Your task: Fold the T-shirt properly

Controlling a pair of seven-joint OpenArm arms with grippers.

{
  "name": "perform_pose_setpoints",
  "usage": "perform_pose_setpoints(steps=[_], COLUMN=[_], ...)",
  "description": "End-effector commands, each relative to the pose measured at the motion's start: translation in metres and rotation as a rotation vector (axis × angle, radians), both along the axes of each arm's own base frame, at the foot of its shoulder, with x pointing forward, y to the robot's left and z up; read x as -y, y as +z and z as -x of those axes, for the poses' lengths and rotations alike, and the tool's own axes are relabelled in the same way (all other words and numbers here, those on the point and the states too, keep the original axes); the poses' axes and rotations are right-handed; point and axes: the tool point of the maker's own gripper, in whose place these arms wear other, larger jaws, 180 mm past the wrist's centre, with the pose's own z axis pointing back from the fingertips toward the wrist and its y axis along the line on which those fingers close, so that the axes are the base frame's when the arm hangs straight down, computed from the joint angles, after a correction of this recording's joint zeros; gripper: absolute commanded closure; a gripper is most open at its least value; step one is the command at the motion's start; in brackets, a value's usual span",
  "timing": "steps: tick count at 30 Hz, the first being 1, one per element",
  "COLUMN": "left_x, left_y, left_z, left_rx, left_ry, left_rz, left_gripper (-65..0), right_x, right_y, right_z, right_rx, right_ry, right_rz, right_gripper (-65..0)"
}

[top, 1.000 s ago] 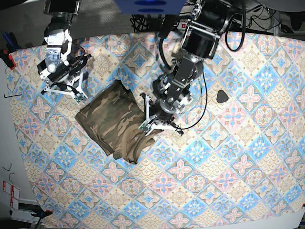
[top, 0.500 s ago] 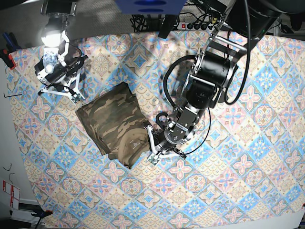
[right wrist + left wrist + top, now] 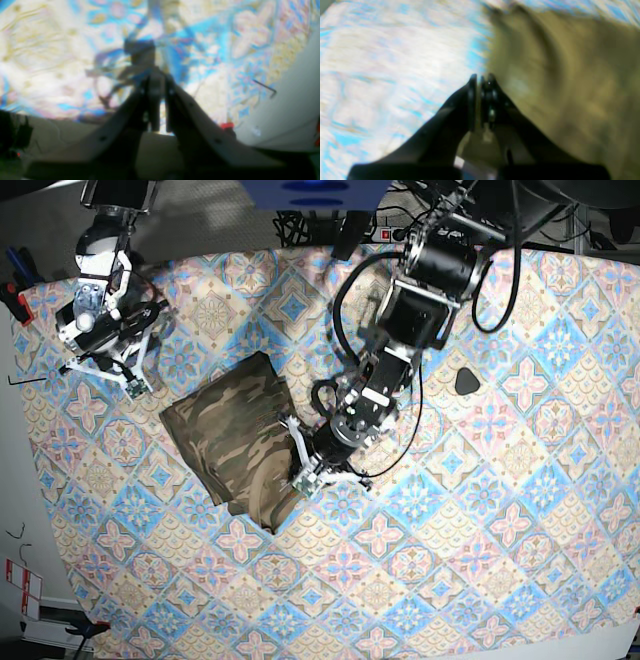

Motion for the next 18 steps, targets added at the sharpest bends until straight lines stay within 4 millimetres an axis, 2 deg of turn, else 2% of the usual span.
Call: perform_pose_setpoints(steps=[1,6,10,14,18], left_x=[-0.007,-0.038,-0.056,-0.063,-0.073], left_y=[0.036,0.039,0.051,0.067,0.074], left_z=[-0.017,0.020,0.034,0.049,0.067], left_rx=[0.114,0.159,0.176,0.173,0.092], left_ry=[0.022,0.049,0.064,0.078,0.111], left_rz=[0.036,0.022,-0.025,-0.056,-0.140], left_gripper=[0.0,0.0,0.0,0.0,0.0], right_x=[0.007,0.014,0.017,0.018,0.020], right_y=[0.009,0.009,0.008,0.008,0.005], right_z=[-0.007,-0.001,0.002,0.003,0.011], right_rx=[0.035,0.049,0.051,0.048,0.030], right_ry=[-0.009,-0.082,-0.110,-0.113,-0.120], right_rz=[0.014,-0.005,-0.012,-0.011,-0.007], right_gripper=[-2.9,-2.9,-2.9,-2.9,-2.9])
